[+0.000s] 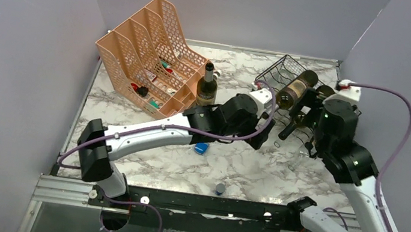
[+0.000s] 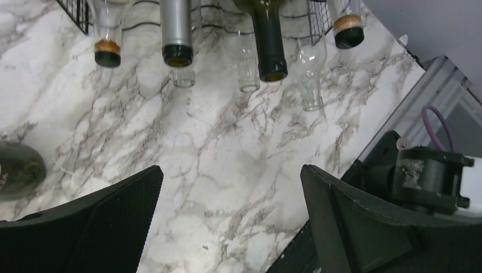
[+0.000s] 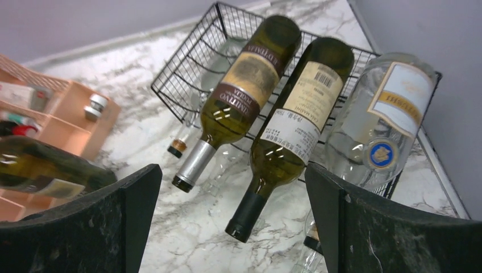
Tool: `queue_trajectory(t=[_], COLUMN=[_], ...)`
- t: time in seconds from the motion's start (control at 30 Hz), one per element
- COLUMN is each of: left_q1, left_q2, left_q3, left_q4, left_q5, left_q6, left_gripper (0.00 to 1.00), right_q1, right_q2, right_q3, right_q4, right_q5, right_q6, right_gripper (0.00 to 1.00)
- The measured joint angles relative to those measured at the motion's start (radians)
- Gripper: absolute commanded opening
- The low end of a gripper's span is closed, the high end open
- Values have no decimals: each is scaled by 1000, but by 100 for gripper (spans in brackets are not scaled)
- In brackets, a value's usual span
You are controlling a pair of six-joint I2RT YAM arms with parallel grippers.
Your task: Take the wine bottle off the wine rack
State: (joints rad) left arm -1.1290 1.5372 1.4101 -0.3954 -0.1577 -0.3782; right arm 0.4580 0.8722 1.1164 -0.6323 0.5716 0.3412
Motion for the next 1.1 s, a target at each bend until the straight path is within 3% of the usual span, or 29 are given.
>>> queue_trajectory(t=[0.4, 0.73, 1.1], left_q1=[84, 192, 224], left_q2=[369, 597, 750], left_q3=[345, 608, 724], left_q4=[1, -34, -56], left_q5=[41, 151, 280], left_q6=[111, 101, 43], left_gripper=[94, 85, 73], right_q1=[0, -1, -1], right_q2=[-260, -273, -285], right_q3=[83, 89, 123], right_q4=[-52, -127, -165], right_q5=[12, 17, 16], right_q6=[-26, -36, -45], right_gripper=[100, 100, 100])
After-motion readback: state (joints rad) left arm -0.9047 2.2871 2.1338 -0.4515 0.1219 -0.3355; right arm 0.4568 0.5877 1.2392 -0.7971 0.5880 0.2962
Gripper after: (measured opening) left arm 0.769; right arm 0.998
